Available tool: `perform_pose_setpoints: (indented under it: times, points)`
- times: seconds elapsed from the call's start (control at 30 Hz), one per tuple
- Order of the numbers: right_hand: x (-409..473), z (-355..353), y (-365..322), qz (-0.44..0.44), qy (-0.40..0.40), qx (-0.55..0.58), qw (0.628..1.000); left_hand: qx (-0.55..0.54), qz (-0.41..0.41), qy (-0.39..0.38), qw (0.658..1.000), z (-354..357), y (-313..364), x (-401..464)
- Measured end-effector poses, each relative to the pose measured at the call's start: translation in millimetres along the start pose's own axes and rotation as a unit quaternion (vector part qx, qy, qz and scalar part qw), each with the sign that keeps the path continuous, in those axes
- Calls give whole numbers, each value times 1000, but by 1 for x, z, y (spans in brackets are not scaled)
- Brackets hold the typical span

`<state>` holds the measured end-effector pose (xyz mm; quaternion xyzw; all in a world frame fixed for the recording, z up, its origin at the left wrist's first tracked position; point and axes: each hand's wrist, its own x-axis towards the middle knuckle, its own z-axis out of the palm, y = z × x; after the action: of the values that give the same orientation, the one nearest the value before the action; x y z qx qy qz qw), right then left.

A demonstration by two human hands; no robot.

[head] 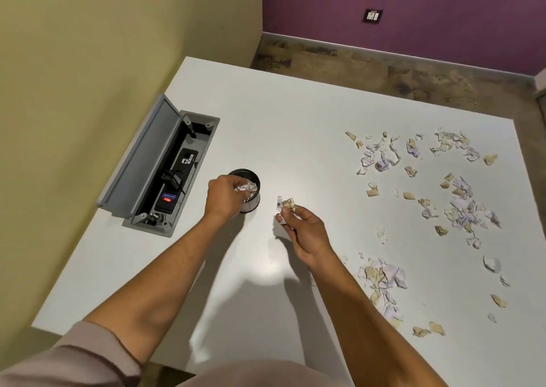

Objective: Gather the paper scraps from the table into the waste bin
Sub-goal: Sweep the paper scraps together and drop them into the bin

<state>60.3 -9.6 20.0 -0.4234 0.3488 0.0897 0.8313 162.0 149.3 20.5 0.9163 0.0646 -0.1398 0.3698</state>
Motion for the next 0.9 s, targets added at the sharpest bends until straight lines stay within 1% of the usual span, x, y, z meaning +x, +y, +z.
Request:
perform_pose_setpoints:
  times: [0.07, 0.17, 0.23, 0.3, 0.43, 0.53, 0.63, 0.7, 0.73, 0.8, 0.9]
  points:
    - [4, 3, 2, -1, 6, 3, 1000, 71, 18, -19, 997, -1, 4, 14]
    - [9, 4, 6, -6, 9, 3, 1000, 165, 32, -67, 984, 3, 11, 30]
    - [12, 4, 8, -9, 10, -3, 1000, 202, 33, -99, 974, 8, 12, 36]
    - [14, 4, 9, -10, 10, -12, 1000, 219, 31, -115, 968, 12, 11, 38]
    - [21, 11, 2, -27, 7, -52, 998, 216, 58, -131, 966, 7, 12, 45]
    - [28, 21, -6, -43, 17, -81, 996, 178, 51, -128, 974, -5, 12, 49]
    - [37, 35, -13, -65, 19, -135, 988, 141, 56, -133, 979, -18, 9, 51]
    - [45, 47, -18, -89, 25, -175, 980, 118, 65, -108, 985, -25, 4, 52]
    - [50, 52, -20, -106, 30, -211, 971, 104, 66, -85, 989, -27, 0, 53]
    - [60, 64, -23, -141, 34, -323, 935, 84, 60, -31, 994, -28, -8, 52]
    - [69, 84, -24, -195, 24, -483, 853, 88, 44, 13, 995, -25, -22, 51]
